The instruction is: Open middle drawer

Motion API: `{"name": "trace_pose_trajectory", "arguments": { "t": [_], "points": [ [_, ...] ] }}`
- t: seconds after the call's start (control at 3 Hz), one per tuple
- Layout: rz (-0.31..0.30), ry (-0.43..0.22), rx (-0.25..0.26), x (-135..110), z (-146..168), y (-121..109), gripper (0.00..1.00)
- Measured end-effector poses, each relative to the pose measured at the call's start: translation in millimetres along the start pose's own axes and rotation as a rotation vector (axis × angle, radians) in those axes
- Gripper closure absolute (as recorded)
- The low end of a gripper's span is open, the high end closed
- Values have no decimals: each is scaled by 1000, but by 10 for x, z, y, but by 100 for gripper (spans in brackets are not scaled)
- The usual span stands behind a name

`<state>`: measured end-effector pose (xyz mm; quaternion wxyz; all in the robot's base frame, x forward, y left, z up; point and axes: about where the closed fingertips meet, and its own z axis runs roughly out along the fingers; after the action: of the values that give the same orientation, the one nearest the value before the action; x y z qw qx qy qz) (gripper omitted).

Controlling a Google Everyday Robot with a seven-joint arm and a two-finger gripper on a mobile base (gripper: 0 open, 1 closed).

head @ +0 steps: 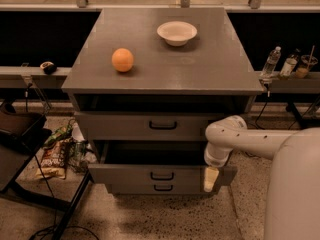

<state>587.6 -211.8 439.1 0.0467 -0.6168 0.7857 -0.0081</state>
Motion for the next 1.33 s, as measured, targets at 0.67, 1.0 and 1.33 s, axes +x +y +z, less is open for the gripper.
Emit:
{"name": "trace_pose_trajectory", "arguments": {
  "t": [0.67,1.0,1.33],
  "points": [
    [-40,9,-94,273,79,636,19],
    [-53,16,-119,345,61,781,42],
    [-53,16,-119,340,-14,775,65]
  ]
}}
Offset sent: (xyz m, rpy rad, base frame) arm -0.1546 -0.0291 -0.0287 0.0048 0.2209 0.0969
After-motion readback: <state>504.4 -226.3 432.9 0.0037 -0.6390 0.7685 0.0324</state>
